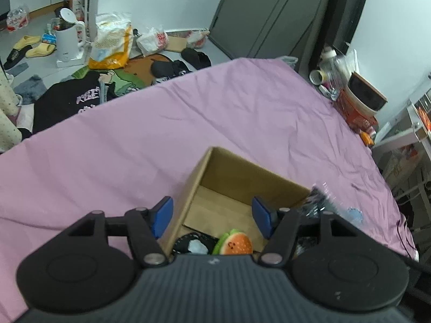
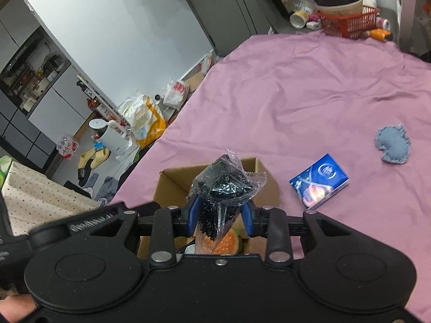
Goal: Organize soft objects
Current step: 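Open the left tool over the box while the right lowers the bag inside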
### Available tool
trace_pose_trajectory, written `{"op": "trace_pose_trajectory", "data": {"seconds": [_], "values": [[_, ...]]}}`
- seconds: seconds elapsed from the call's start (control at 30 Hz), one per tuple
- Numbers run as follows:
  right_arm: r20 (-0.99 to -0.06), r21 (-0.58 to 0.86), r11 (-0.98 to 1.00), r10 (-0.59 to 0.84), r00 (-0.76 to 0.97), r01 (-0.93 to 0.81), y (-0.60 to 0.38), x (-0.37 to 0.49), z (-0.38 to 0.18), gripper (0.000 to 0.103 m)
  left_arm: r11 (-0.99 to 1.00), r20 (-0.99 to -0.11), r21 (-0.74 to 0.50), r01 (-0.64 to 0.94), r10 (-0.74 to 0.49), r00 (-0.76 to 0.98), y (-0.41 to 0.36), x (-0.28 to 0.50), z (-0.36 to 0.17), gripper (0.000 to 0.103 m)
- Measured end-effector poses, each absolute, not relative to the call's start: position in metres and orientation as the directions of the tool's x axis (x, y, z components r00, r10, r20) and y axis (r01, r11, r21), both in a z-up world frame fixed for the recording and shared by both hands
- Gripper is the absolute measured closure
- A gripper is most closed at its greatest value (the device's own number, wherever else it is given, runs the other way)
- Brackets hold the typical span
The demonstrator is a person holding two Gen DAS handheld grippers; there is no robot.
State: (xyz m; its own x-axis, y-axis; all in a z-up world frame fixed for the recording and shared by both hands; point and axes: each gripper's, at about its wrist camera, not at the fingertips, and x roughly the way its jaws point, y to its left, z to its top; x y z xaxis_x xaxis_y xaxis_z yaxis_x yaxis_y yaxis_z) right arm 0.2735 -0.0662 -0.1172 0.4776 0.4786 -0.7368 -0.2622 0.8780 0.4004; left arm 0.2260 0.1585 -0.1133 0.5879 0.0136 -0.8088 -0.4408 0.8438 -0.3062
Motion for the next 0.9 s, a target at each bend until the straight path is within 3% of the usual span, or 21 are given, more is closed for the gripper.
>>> {"op": "trace_pose_trajectory", "data": {"seconds": [0.17, 0.2, 0.23, 0.27, 0.33, 0.7, 0.9], "values": [[-0.730, 0.460, 0.841, 0.541, 0.418, -0.285, -0.051, 0.269, -0.123, 0.065, 0.835, -0.805, -0.300, -0.461, 0.037, 0.592, 0.165, 0.219, -0.109, 0.034], [-0.721, 0.476, 0.828, 0.561, 0.407, -0.296, -0.049, 0.268, -0.123, 0.059, 0.834, -0.805, -0.300, -0.462, 0.039, 0.592, 0.166, 0.218, -0.108, 0.034], [-0.714, 0.490, 0.818, 0.575, 0.399, -0.303, -0.049, 0.266, -0.123, 0.042, 0.830, -0.804, -0.300, -0.470, 0.045, 0.593, 0.166, 0.217, -0.107, 0.033], [-0.711, 0.489, 0.818, 0.575, 0.404, -0.304, -0.049, 0.265, -0.122, 0.035, 0.828, -0.804, -0.299, -0.474, 0.048, 0.592, 0.166, 0.216, -0.107, 0.032], [-0.711, 0.476, 0.823, 0.568, 0.415, -0.310, -0.052, 0.261, -0.119, 0.030, 0.832, -0.804, -0.300, -0.467, 0.043, 0.593, 0.165, 0.214, -0.106, 0.031], [-0.721, 0.419, 0.859, 0.512, 0.466, -0.294, -0.089, 0.247, -0.099, 0.019, 0.862, -0.818, -0.277, -0.424, 0.020, 0.575, 0.148, 0.208, -0.097, 0.018], [-0.713, 0.366, 0.875, 0.482, 0.509, -0.316, -0.109, 0.240, -0.089, 0.011, 0.879, -0.785, -0.280, -0.386, 0.021, 0.619, 0.131, 0.201, -0.079, 0.004]]}}
